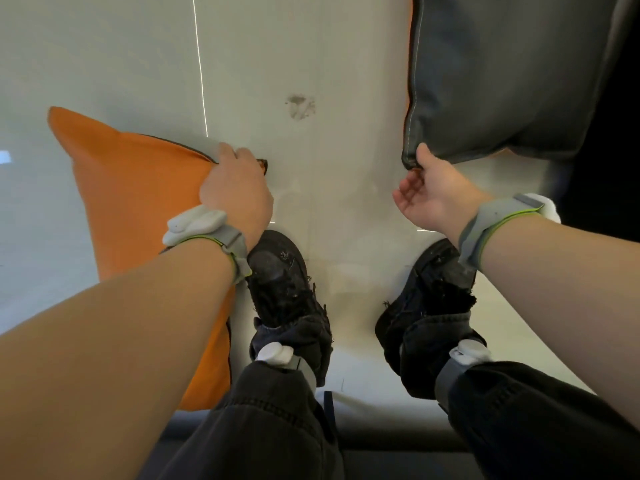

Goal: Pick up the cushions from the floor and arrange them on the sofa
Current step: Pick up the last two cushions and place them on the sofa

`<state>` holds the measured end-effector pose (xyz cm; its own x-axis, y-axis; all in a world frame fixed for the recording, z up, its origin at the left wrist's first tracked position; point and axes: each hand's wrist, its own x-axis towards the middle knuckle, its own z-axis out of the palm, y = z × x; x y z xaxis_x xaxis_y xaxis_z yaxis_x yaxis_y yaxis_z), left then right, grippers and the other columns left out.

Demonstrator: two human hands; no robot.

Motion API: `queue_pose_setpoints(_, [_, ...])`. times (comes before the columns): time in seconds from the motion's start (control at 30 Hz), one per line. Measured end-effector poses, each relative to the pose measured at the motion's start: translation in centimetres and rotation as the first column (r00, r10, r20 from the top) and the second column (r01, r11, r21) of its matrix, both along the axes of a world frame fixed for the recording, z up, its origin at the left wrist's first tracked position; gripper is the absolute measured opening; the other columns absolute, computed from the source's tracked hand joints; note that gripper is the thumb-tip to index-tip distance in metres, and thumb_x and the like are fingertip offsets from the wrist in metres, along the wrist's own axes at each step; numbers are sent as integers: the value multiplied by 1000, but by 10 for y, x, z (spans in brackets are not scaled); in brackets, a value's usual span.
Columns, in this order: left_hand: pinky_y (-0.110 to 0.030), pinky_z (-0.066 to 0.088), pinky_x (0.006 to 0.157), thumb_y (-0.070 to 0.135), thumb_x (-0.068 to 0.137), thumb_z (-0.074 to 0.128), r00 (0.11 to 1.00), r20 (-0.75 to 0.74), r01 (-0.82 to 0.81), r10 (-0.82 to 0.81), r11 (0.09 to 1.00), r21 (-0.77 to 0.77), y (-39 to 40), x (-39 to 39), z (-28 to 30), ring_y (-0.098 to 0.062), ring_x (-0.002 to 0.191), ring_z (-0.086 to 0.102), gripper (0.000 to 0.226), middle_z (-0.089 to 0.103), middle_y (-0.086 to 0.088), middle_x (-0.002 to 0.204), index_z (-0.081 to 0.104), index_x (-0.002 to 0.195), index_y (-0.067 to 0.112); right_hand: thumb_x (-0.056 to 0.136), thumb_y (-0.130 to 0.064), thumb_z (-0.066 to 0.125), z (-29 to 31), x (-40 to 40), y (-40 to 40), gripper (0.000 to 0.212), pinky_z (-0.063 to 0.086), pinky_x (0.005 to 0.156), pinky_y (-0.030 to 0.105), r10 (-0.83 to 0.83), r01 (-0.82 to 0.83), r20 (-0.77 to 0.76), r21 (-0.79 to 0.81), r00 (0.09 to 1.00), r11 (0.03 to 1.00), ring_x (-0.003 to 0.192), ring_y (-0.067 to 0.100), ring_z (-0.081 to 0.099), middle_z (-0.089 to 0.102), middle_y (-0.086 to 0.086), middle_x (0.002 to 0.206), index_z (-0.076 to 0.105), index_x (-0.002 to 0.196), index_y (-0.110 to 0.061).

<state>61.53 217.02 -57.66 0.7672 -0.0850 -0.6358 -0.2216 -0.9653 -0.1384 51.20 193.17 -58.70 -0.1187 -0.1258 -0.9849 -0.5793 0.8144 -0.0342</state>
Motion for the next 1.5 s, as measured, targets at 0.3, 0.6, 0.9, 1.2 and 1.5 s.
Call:
queue_pose_setpoints(0.3, [-41,43,66,19,103,56,998,-61,8,-19,983,-181,31,-16,144,-41,95,62,20,60,-17,117,65,112,3,100,-38,60,140,23,28,31,57,69,30,215,-228,-97,-153,972,962,67,14,52,49,1,84,52,119,-15])
queue_pose_setpoints(0.6, [-42,47,77,29,101,57,958,-3,-271,288,900,-341,41,-19,357,-35,96,61,26,60,-14,118,66,115,10,100,-35,58,345,50,50,24,54,82,37,332,-346,-98,-246,938,906,78,25,54,57,5,93,54,111,-13])
queue_pose_setpoints(0.9, [-50,50,79,21,101,57,858,184,-400,480,848,-347,31,-98,499,-40,90,60,15,58,-14,114,62,110,10,91,-39,61,468,39,7,37,55,97,49,671,-616,31,-366,741,697,95,34,61,57,5,95,59,113,-9])
queue_pose_setpoints(1.2, [-47,50,68,2,94,62,698,369,-457,614,778,-431,-26,-254,616,-40,82,60,7,62,-16,104,63,100,4,92,-25,60,583,-9,-28,39,40,65,40,907,-746,61,-548,416,378,61,27,43,37,1,61,35,62,-19])
queue_pose_setpoints(1.5, [-43,52,80,8,95,64,258,456,-541,852,518,-662,-82,-383,728,-28,91,63,9,63,-10,103,66,103,6,95,-26,52,701,-141,21,31,32,59,34,963,-727,138,-682,-232,-78,63,20,39,40,2,66,38,69,-17])
